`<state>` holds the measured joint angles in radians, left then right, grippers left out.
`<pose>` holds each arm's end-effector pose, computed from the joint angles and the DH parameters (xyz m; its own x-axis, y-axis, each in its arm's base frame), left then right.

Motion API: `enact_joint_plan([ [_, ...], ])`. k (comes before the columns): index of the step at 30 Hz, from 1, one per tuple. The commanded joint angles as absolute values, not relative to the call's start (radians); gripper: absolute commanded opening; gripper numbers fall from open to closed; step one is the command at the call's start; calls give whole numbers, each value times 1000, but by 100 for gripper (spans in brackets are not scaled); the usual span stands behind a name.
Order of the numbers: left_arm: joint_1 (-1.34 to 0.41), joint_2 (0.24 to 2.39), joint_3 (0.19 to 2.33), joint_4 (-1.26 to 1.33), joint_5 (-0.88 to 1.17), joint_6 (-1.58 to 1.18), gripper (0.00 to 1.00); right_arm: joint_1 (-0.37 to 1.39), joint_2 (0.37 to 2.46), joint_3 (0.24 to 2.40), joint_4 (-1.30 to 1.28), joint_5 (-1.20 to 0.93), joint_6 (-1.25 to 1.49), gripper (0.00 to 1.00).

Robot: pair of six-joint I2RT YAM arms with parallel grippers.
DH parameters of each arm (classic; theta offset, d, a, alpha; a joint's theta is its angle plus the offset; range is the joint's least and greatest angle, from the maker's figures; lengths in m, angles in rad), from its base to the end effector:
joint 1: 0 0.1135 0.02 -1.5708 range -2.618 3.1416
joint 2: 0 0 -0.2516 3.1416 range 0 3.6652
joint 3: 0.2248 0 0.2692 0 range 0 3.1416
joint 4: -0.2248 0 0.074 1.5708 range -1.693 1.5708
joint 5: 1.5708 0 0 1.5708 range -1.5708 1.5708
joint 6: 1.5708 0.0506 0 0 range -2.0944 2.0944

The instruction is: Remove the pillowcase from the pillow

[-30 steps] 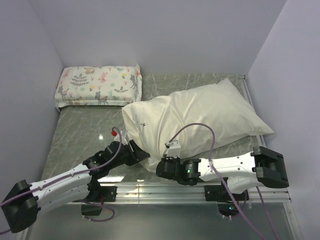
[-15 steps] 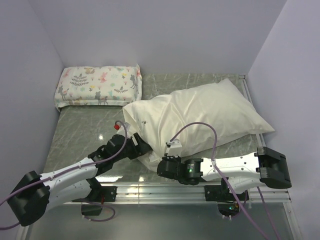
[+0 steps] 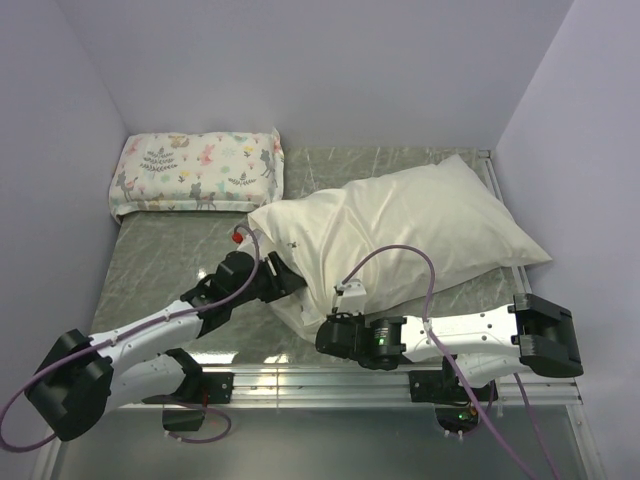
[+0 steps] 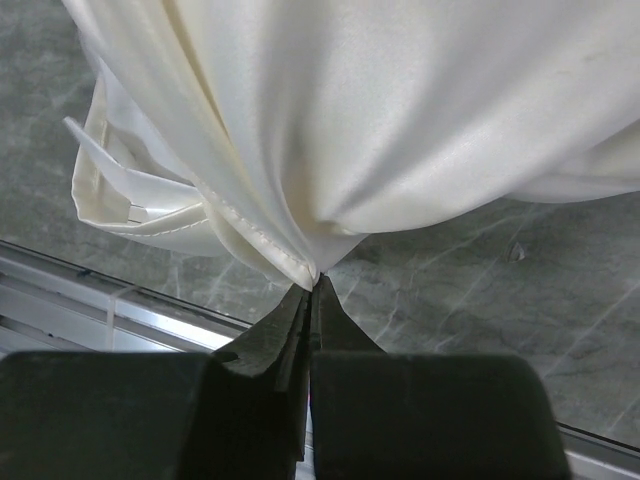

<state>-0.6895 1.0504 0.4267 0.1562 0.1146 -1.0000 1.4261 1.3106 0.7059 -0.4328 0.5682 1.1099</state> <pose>0.1922 -0.1660 0.1712 -0.7859 -0.4354 -0.4390 0.0914 0.6203 -0.7790 0.0651 0.2579 0.1564 -0.7669 -0.0277 -0.6411 -0.2422 0.9377 0.2492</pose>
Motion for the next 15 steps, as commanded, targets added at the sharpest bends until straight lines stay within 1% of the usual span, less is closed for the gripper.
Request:
enact_joint_plan([
  [1,-683,1051,425,247,130,-1002,53,1424,1275,722,-489,620,1112,0],
  [2,-681,1045,405,259,133,-1006,49,1424,1273,730,-498,623,1111,0],
  [3,-681,1036,396,265,132,-1011,48,1425,1273,738,-509,633,1108,0],
  [5,-681,1002,364,299,130,-1020,50,1424,1273,753,-526,638,1098,0],
  [6,-683,990,354,307,135,-1025,53,1422,1275,761,-531,640,1094,0],
  [7,-683,968,348,313,132,-1023,61,1424,1275,782,-538,649,1082,1],
  [8,-683,957,341,304,124,-1023,64,1422,1275,798,-563,658,1072,8],
  [10,-683,933,330,299,118,-1026,66,1424,1269,863,-609,704,1042,15],
  [11,-683,928,318,299,115,-1028,66,1422,1263,888,-642,713,1023,20],
  [12,-683,924,314,299,112,-1029,65,1422,1258,911,-653,722,1002,29],
  [13,-683,920,308,304,115,-1031,61,1424,1253,957,-661,729,955,34],
  [14,-683,922,299,310,117,-1035,59,1425,1250,980,-667,736,933,38],
  [15,-684,922,296,324,117,-1038,58,1425,1250,1001,-669,738,911,47],
])
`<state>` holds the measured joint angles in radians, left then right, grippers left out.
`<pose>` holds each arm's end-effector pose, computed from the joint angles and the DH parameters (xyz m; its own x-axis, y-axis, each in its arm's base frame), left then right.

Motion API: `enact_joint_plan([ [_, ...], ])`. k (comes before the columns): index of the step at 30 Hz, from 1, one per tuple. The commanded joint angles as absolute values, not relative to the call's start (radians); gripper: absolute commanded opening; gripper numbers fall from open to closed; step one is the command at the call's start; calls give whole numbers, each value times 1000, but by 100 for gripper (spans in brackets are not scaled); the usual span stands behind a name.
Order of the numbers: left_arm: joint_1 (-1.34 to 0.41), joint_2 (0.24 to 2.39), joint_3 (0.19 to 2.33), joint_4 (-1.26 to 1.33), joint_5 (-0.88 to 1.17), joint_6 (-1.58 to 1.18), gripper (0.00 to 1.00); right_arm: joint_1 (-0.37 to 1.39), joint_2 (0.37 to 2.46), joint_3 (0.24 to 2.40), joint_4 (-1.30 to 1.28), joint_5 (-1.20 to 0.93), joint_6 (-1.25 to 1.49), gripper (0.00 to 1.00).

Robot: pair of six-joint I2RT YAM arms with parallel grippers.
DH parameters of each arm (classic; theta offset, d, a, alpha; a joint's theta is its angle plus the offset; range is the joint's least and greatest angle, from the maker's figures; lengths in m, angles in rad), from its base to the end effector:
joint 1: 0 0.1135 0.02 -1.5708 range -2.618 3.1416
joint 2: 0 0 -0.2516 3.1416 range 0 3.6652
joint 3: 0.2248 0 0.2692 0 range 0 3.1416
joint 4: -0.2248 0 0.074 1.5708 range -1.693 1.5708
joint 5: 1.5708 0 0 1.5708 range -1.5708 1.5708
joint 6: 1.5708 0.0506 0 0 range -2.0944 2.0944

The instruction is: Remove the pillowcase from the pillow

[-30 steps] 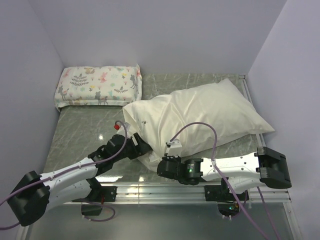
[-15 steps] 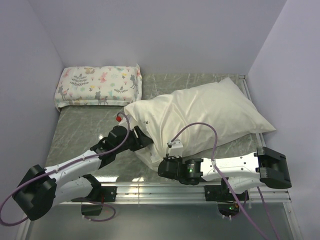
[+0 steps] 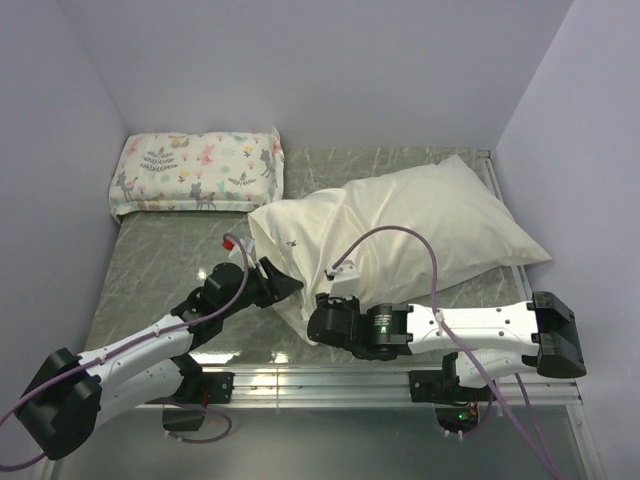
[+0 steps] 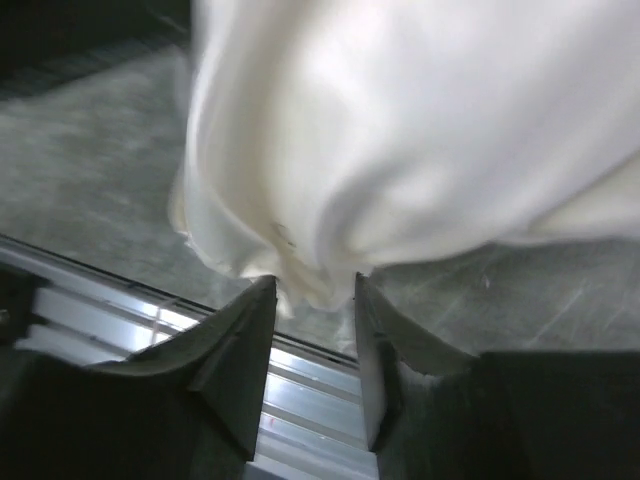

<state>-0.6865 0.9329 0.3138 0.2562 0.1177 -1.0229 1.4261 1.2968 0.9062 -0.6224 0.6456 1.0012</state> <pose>0.1779 -0.1535 0.1681 -0.7528 -0.4791 -0.4514 0.1377 0.5559 -0.8197 0.0702 0.2707 0.2142 -0.6929 -0.0904 -0.7153 -0.2985 0.9391 0.1705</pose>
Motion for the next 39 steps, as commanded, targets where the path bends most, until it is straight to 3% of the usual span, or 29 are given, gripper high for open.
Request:
enact_joint_plan([
  [1,-684,926,290,331,121,-1040,53,1425,1262,1044,-673,741,875,50],
  [5,-684,922,273,348,127,-1054,47,1419,1330,1149,-709,785,825,67],
  [7,-683,908,268,342,126,-1055,47,1387,1385,1196,-704,773,786,70],
  [15,-683,874,264,321,124,-1052,49,1252,1546,1268,-650,689,664,70],
  [18,-684,879,262,333,138,-1054,55,1241,1611,1319,-666,692,637,69],
  [19,-686,877,262,330,138,-1052,59,1243,1627,1337,-679,704,643,65],
  [20,-684,873,264,327,137,-1052,61,1241,1629,1341,-701,727,647,49],
  [23,-686,853,261,313,127,-1049,66,1235,1592,1324,-727,771,681,12],
  [29,-684,848,267,307,127,-1048,65,1207,1459,1255,-735,792,724,1],
  [39,-686,981,322,385,141,-1034,65,1206,1384,1174,-752,795,795,0],
])
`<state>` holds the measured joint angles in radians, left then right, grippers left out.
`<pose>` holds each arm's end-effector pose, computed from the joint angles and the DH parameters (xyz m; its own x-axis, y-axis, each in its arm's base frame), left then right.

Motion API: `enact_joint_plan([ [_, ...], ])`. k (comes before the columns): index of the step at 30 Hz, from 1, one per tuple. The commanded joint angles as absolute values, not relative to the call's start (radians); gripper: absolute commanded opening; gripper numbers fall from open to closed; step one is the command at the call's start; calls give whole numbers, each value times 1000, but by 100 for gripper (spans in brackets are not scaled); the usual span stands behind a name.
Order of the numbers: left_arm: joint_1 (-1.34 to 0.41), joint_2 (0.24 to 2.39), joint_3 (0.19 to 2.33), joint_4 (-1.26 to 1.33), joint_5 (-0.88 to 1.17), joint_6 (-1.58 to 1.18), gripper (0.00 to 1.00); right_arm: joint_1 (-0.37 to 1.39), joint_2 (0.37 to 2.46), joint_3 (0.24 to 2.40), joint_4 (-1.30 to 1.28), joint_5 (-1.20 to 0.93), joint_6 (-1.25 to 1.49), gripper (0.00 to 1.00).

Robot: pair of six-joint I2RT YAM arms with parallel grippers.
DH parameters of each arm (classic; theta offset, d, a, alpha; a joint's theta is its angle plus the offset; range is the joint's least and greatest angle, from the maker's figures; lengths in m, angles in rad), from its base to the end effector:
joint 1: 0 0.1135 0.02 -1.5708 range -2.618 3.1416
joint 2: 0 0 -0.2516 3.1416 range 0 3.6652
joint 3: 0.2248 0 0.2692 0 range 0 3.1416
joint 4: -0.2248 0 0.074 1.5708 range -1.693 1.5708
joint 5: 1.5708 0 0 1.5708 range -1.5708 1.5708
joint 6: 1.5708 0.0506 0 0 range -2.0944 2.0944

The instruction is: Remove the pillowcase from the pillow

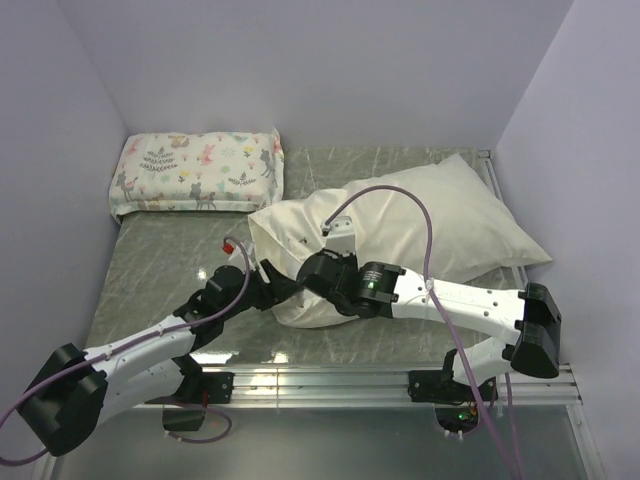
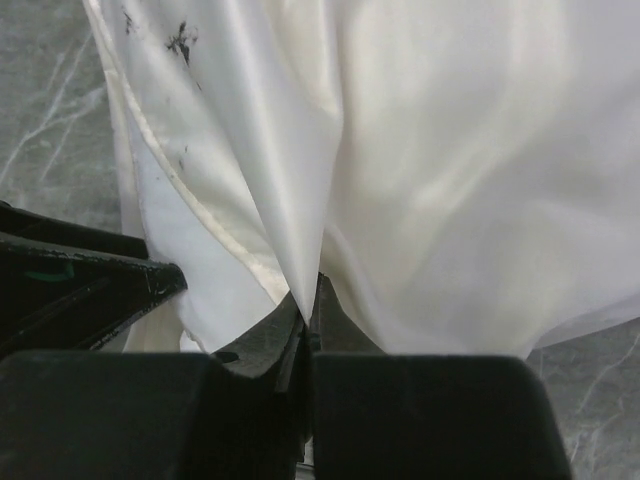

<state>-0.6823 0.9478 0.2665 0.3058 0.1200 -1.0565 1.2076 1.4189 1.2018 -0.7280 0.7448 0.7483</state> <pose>0.1750 -0.1500 0.1536 -0.7603 -0.4960 -0.4194 0.1027 0.5458 -0.8316 0.1444 0.2834 0.2741 -0.5827 -0.1251 -0.8030 -0.2044 0.9789 -0.0042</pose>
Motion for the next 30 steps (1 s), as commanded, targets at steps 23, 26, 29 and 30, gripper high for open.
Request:
enact_joint_plan([
  [23,-692,1250,420,600,195,-1002,26,1258,1370,927,-581,624,818,20],
  [26,-699,1250,434,578,189,-991,1,1273,1347,933,-589,620,819,49],
  [29,-715,1236,440,554,161,-991,0,1310,1309,960,-585,598,813,70],
  [30,-719,1224,443,543,152,-989,0,1342,1302,972,-574,582,811,73],
])
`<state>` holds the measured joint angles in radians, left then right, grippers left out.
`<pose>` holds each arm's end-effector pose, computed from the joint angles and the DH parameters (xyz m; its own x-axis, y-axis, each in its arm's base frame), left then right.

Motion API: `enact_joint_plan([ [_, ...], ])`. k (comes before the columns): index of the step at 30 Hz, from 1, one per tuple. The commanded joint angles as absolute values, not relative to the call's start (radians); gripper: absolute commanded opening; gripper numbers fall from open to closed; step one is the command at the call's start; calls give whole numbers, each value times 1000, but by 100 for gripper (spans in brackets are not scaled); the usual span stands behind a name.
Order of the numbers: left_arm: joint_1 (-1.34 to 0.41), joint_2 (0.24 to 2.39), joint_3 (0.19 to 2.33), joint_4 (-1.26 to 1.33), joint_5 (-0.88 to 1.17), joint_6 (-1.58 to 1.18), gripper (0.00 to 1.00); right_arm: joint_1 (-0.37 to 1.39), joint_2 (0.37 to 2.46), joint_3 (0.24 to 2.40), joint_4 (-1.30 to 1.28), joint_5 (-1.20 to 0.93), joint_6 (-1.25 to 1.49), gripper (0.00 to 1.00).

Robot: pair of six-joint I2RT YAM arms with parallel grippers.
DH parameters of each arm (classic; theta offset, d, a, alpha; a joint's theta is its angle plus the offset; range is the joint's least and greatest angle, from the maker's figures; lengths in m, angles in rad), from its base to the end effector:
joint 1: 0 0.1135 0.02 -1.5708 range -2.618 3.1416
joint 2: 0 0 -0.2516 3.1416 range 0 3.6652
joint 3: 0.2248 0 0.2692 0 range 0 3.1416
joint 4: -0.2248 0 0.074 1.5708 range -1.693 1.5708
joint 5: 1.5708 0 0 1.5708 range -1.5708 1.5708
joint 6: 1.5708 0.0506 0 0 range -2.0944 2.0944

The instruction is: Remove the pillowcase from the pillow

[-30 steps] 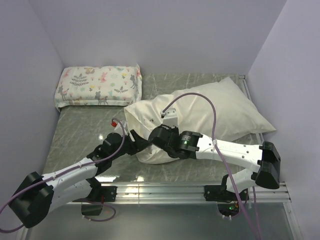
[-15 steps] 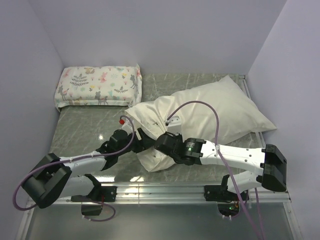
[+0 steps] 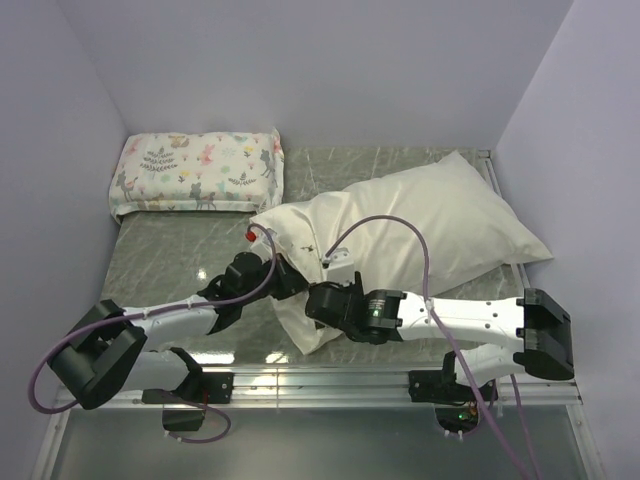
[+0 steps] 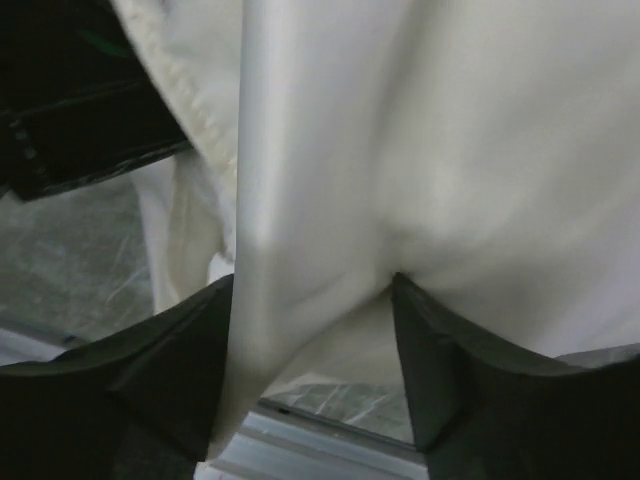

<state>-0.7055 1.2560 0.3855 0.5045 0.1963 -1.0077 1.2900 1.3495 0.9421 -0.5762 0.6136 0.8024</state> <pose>0.2011 -0.1842 0.1465 -0.8005 -0.4076 -0.4394 0.1831 0.5318 -0.8269 0.1093 0.2739 0.2140 -0.6616 -0.1726 -0.7297 -0.3186 0.9456 0.0652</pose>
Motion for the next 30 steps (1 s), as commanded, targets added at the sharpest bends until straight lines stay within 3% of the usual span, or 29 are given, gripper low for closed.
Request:
enact_joint_plan([
  [1,-730,1218,454,520,129,-988,1,1356,1302,976,-542,556,811,77],
  [5,-750,1178,488,447,78,-983,1,1407,1376,976,-520,520,880,81],
  [9,-752,1128,515,367,45,-989,0,1411,1422,898,-509,525,963,76],
  [11,-752,1106,544,293,26,-986,1,1410,1404,849,-525,561,1002,53],
  [12,-752,1088,566,269,18,-974,0,1411,1384,836,-549,593,1038,24],
  [13,-752,1077,577,246,9,-973,0,1411,1375,827,-564,609,1055,13],
  [15,-750,1056,597,183,3,-965,0,1411,1349,810,-593,638,1092,3],
  [30,-650,986,781,-81,44,-910,0,1198,1148,647,-626,654,1074,0],
])
